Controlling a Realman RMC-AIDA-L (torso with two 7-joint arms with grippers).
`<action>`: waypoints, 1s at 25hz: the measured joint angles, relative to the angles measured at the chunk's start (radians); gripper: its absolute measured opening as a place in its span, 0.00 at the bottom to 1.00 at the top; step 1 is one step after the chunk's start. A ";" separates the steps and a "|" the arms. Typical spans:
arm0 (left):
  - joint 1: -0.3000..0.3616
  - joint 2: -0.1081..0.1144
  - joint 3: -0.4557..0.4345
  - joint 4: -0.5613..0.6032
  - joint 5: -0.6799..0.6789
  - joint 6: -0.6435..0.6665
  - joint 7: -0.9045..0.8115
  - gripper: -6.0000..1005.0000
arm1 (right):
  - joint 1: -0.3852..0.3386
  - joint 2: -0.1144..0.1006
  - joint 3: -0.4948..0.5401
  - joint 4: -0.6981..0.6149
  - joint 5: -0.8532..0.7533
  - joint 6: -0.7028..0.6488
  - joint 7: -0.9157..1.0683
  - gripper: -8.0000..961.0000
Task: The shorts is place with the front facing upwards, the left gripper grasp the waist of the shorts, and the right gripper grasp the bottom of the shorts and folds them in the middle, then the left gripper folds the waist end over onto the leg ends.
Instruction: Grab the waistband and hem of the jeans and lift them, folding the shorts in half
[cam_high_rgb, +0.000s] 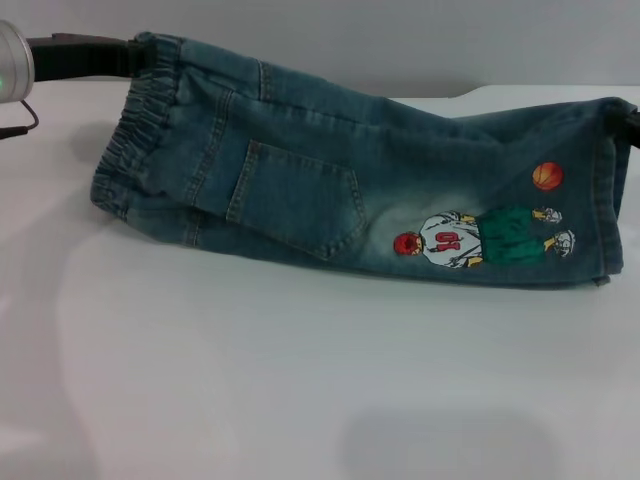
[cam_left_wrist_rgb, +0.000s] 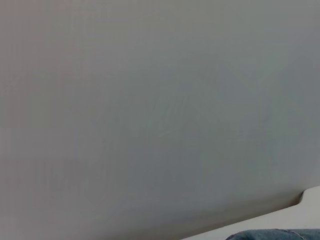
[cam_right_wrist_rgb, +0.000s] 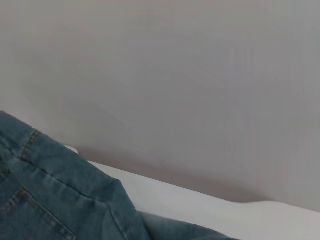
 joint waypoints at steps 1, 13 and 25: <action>0.002 0.000 0.004 0.000 0.000 -0.004 0.000 0.11 | 0.000 0.000 0.000 0.010 0.012 0.001 -0.012 0.04; 0.020 0.000 0.037 -0.049 0.000 -0.057 -0.002 0.11 | 0.007 0.001 -0.001 0.136 0.084 0.056 -0.143 0.04; 0.032 0.000 0.036 -0.064 -0.042 -0.076 -0.006 0.19 | 0.008 0.001 -0.041 0.158 0.093 0.093 -0.160 0.08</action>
